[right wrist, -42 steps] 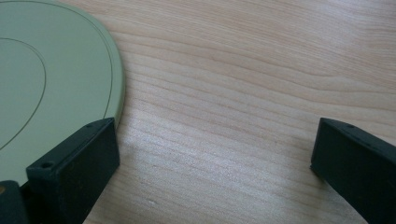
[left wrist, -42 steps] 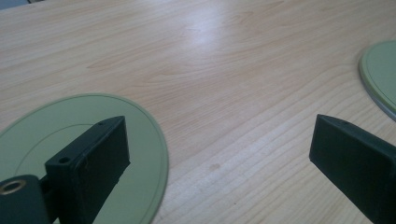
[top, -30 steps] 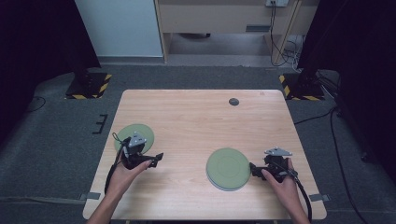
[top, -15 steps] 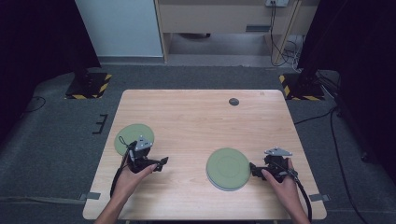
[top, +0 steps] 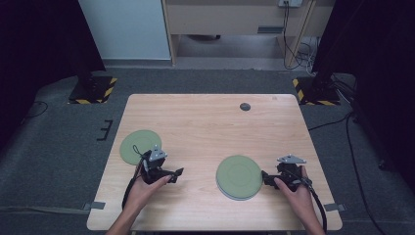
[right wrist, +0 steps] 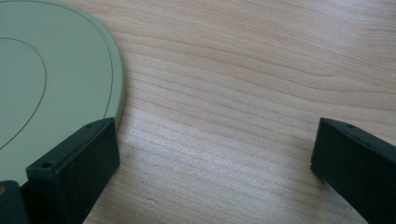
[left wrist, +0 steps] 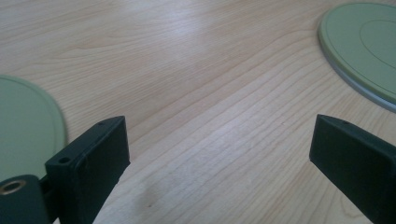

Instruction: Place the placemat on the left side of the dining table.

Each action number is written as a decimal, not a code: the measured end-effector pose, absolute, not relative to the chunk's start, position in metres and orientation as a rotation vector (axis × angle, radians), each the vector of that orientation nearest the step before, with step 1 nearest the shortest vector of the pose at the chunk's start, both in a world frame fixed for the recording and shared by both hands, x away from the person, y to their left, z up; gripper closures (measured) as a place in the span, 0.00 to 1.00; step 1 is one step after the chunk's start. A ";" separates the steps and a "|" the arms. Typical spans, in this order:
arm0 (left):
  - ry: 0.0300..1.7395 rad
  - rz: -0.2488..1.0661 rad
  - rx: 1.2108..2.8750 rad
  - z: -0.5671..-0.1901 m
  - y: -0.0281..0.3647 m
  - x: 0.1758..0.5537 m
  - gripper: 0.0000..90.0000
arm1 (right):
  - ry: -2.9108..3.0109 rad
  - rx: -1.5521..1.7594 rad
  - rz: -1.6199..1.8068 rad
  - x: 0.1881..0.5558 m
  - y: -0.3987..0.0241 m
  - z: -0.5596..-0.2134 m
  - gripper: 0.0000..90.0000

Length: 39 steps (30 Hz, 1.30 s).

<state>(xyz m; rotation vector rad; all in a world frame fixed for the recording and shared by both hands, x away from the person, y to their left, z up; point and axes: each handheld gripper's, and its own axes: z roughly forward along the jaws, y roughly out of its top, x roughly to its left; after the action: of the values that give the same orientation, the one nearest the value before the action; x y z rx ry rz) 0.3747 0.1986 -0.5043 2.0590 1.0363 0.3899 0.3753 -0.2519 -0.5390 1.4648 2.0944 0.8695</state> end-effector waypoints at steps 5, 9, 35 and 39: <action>1.016 0.378 2.068 -0.506 0.190 0.373 0.04 | 2.097 1.462 0.869 0.375 -0.252 -0.539 0.01; 1.005 0.363 2.070 -0.508 0.182 0.371 0.05 | 2.098 1.460 0.870 0.375 -0.252 -0.539 0.01; 0.990 0.313 2.094 -0.529 0.146 0.378 0.04 | 2.107 1.453 0.872 0.375 -0.253 -0.539 0.01; 0.997 0.316 2.093 -0.532 0.146 0.379 0.04 | 2.107 1.453 0.872 0.375 -0.253 -0.539 0.01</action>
<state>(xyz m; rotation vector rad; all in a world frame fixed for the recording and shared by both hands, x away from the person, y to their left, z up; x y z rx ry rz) 0.3785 0.1457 -0.5324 2.0927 0.9971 0.3158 0.3749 -0.2527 -0.5389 1.4531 2.1074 0.8720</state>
